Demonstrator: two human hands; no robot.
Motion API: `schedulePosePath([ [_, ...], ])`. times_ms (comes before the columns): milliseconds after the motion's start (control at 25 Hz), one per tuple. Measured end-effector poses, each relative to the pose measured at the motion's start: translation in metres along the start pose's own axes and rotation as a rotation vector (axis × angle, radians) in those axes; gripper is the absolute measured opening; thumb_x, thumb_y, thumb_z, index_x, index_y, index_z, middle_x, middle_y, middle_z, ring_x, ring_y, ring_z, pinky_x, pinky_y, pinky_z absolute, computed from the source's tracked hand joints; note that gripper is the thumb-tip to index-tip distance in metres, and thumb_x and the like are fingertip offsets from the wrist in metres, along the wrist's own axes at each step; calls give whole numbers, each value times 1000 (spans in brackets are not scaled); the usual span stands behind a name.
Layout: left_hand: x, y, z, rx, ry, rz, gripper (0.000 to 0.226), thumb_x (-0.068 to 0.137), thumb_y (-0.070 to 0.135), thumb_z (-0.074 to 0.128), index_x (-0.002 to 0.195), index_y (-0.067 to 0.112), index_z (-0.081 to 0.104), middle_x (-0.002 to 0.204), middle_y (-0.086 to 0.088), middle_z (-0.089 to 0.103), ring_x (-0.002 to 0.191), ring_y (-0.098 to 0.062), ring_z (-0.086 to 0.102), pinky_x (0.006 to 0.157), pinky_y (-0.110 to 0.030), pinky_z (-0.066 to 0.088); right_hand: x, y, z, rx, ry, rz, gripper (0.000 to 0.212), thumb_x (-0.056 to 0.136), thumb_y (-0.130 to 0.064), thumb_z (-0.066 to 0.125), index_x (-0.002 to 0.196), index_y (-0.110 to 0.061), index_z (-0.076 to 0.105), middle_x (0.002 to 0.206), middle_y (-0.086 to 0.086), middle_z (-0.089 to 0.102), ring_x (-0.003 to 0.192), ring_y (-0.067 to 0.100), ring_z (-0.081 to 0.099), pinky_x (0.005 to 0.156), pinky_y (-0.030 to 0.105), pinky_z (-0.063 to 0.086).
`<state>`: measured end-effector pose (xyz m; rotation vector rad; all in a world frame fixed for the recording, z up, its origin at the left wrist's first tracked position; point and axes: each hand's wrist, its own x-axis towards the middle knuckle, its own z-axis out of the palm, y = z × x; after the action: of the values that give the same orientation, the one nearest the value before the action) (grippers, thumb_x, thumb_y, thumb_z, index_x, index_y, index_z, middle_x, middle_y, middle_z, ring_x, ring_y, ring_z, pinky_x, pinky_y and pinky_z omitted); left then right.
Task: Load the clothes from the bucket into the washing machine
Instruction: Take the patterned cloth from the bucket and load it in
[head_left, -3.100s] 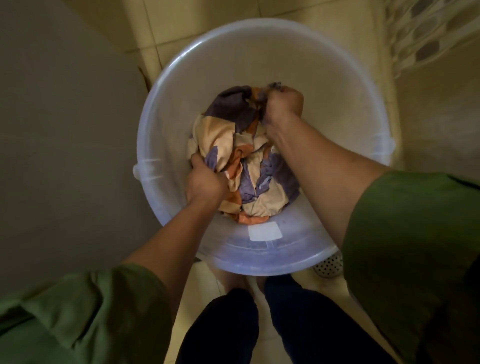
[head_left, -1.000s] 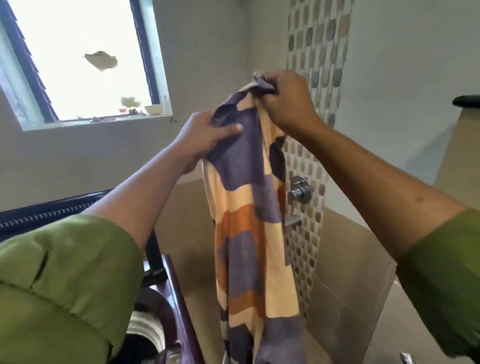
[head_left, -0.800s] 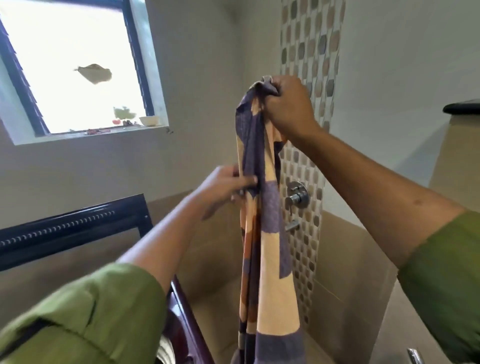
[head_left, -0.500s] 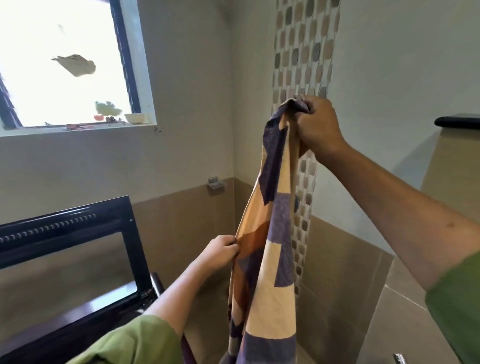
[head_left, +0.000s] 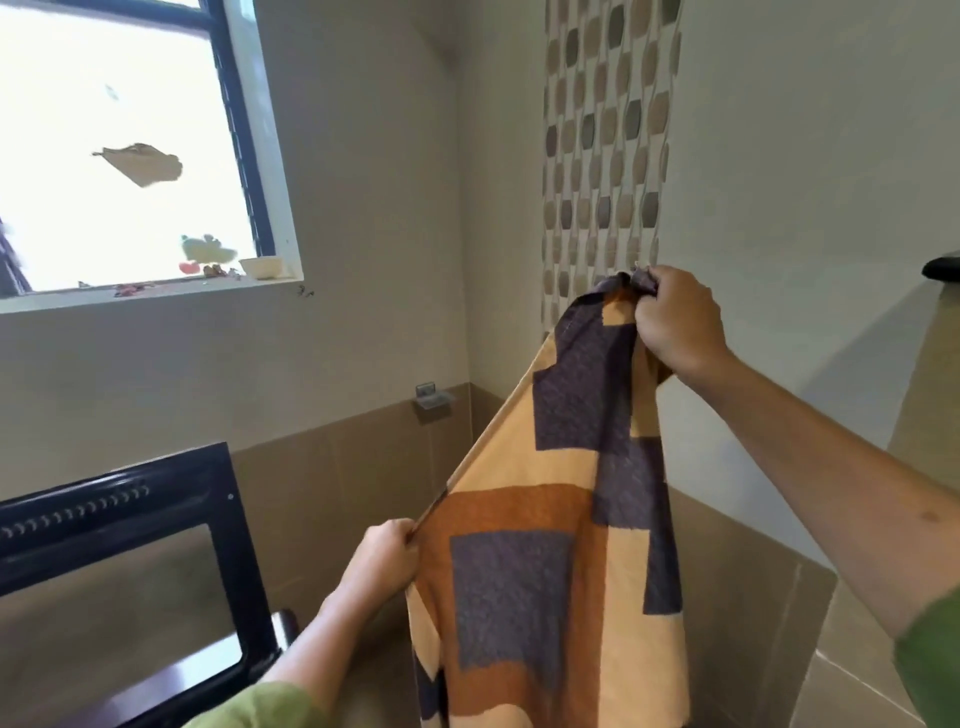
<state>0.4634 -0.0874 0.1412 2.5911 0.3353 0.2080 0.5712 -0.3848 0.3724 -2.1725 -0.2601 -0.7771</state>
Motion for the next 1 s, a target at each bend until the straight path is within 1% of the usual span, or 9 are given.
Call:
schedulePosePath([
  [160, 19, -1, -56, 153, -218, 128, 25, 97, 18, 50, 74, 19, 61, 77, 5, 63, 75, -15, 60, 67, -26, 45, 23, 28, -16, 75, -477, 183, 22, 95, -14, 51, 93, -24, 70, 104, 7, 69, 98, 25, 62, 86, 34, 50],
  [360, 47, 105, -191, -375, 809, 203, 28, 92, 16, 54, 71, 2, 67, 69, -14, 61, 70, -18, 51, 59, -31, 39, 49, 29, -39, 900, 240, 332, 18, 96, -18, 53, 84, -18, 67, 83, -1, 68, 72, 7, 66, 79, 30, 56],
  [400, 51, 140, -196, -560, 869, 224, 28, 92, 18, 54, 72, 5, 68, 71, -14, 62, 71, -18, 53, 60, -30, 40, 41, 7, -25, 999, 183, 330, 23, 99, -25, 49, 84, -18, 65, 76, -3, 66, 64, 7, 65, 70, 29, 54],
  [480, 51, 203, -174, -848, 611, 238, 25, 90, 15, 57, 70, 13, 71, 73, -7, 68, 72, -19, 60, 64, -27, 49, -5, -25, 11, 907, -117, 271, 34, 100, -41, 44, 85, -16, 62, 68, -1, 63, 57, 12, 62, 57, 30, 50],
  [560, 58, 225, -128, -781, 340, 206, 23, 85, 25, 64, 69, 9, 71, 75, -11, 72, 71, -20, 65, 69, -38, 56, -33, -34, 56, 827, -414, 225, 45, 100, -46, 40, 101, -8, 65, 86, 8, 69, 79, 22, 69, 72, 34, 54],
  [680, 61, 195, -103, -786, 234, 35, 34, 72, 38, 72, 66, 4, 65, 69, -12, 66, 65, -19, 58, 64, -41, 54, -55, -38, 80, 631, -792, 185, 65, 88, -71, 38, 104, -16, 69, 96, 9, 73, 100, 25, 67, 91, 39, 52],
  [760, 58, 174, -104, -867, 204, 27, 25, 68, 30, 74, 68, 7, 64, 69, -9, 64, 63, -19, 59, 63, -35, 50, -48, -20, 72, 608, -964, 130, 45, 86, -58, 58, 106, -20, 67, 103, 6, 72, 102, 20, 67, 95, 37, 51],
  [880, 41, 157, -97, -1188, -129, 143, 19, 87, 26, 69, 91, 9, 62, 76, -5, 67, 61, -14, 64, 55, -27, 53, -34, -27, 63, 633, -800, 62, 9, 87, -20, 68, 95, -17, 70, 91, 3, 71, 89, 19, 67, 90, 37, 53],
  [1000, 29, 128, -65, -874, -337, 191, 38, 83, 29, 70, 111, 7, 59, 84, -5, 64, 60, -9, 58, 46, -19, 41, -17, -36, 49, 863, -509, 220, 8, 89, -20, 67, 81, -18, 69, 68, -2, 67, 65, 12, 64, 72, 32, 56],
])
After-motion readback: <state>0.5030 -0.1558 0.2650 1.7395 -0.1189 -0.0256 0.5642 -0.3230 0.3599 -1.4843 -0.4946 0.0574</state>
